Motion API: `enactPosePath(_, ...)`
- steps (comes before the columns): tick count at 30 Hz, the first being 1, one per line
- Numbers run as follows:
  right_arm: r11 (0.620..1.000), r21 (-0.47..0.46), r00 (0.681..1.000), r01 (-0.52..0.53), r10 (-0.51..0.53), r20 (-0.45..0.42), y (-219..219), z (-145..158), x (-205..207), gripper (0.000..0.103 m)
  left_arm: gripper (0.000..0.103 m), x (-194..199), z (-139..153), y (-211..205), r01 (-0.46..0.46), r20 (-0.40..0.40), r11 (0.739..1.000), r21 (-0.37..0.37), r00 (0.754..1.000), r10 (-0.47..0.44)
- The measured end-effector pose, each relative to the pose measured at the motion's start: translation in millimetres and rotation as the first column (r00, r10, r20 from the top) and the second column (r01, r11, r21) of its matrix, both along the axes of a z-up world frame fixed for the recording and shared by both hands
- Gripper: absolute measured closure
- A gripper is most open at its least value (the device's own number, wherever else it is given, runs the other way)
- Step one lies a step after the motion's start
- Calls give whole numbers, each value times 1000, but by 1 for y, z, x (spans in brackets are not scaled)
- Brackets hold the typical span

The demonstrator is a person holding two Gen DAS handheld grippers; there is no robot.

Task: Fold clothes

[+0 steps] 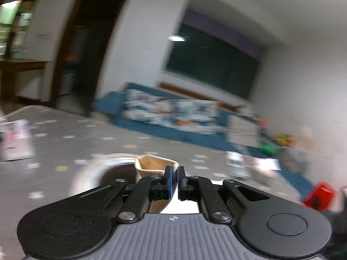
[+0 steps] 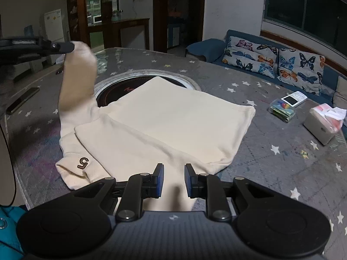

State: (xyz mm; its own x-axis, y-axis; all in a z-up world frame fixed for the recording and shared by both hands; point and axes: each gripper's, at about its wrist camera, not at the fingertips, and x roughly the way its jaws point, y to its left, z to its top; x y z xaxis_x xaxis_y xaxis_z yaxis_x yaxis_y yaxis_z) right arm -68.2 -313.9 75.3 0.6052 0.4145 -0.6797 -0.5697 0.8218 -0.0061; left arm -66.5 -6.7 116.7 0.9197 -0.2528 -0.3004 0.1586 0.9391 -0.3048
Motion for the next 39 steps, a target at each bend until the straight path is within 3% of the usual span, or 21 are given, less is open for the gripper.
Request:
enactPosePath(4, 1000, 17, 1000, 27, -27, -1, -10, 0, -4, 83, 98, 0, -5, -52, 165, -6, 986, -16, 986, -165)
enactPosePath(7, 998, 29, 999, 52, -51, -7, -17, -1, -6, 83, 98, 7, -23, -84, 236, -58, 971, -18, 970, -237)
enactPosePath(14, 996, 54, 997, 77, -76, -22, -25, -1, -5, 83, 97, 22, -72, -123, 329, -201, 944, 28, 927, -317)
enactPosePath(17, 995, 70, 997, 72, -70, -30, -23, -1, -2, 83, 93, 16, -80, -126, 371, -237, 928, 27, 905, -354)
enactPosePath(22, 995, 95, 998, 43, -39, -47, -12, -1, 6, 83, 79, 6, -73, -105, 350, -222, 934, 74, 919, -327)
enactPosePath(28, 994, 109, 997, 16, -7, -81, 3, -10, 15, 79, 78, 15, -75, -51, 185, -231, 970, 161, 962, -145)
enactPosePath(32, 995, 89, 993, 36, -25, -120, 9, -24, 25, 78, 74, 26, -80, -25, 116, -250, 973, 199, 966, -64)
enactPosePath(38, 997, 60, 989, 40, -31, -144, 12, -32, 30, 78, 73, 26, -87, -13, 110, -252, 971, 214, 966, -54)
enactPosePath(39, 998, 53, 989, 36, -28, -145, 13, -32, 30, 82, 73, 27, -89, -13, 109, -256, 971, 214, 965, -52)
